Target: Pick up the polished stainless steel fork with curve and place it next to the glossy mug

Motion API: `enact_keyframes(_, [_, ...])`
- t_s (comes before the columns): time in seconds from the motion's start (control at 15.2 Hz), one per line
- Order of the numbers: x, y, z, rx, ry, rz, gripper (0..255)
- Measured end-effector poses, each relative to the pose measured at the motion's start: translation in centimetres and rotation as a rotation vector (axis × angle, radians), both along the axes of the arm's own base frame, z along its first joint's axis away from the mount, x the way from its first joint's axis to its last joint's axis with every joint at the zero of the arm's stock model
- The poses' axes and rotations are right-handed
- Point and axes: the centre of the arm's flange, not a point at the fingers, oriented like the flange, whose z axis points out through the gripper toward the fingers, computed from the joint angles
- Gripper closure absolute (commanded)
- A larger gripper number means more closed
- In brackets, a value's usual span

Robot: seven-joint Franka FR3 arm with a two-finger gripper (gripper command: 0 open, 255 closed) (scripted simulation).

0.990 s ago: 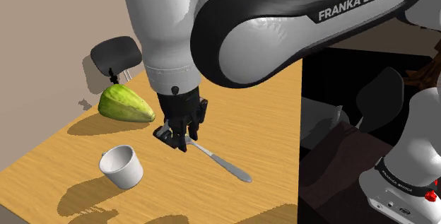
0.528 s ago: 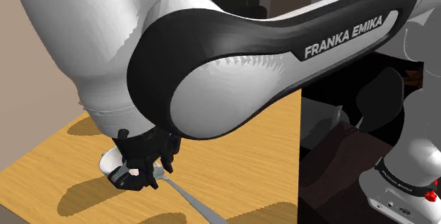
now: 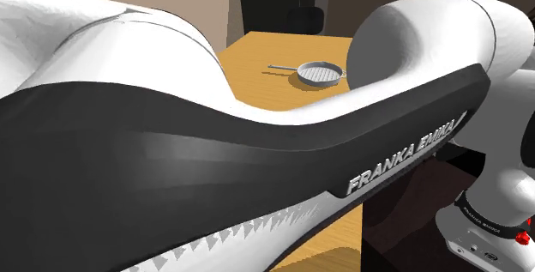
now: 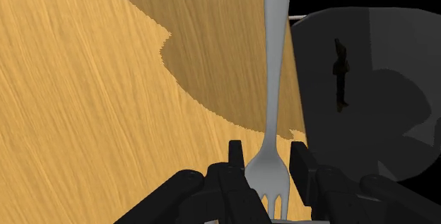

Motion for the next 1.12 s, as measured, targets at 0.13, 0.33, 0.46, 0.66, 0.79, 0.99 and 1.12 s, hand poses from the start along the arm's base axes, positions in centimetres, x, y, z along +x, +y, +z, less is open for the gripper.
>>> enact_keyframes(0.13, [0.0, 0.2, -0.8, -0.001, 0.000, -0.001, 255])
enact_keyframes(0.33, [-0.1, 0.2, -2.4, -0.001, 0.000, -0.002, 255])
enact_keyframes(0.46, [-0.1, 0.2, -3.4, -0.001, 0.000, -0.002, 255])
enact_keyframes(0.66, [-0.1, 0.3, -4.9, -0.001, 0.000, -0.002, 255])
enact_keyframes(0.79, [-0.1, 0.2, -6.1, -0.001, 0.000, -0.002, 255])
enact_keyframes(0.99, [-0.1, 0.3, -7.7, -0.001, 0.000, -0.002, 255])
enact_keyframes(1.12, [-0.1, 0.3, -8.7, -0.001, -0.001, -0.002, 255])
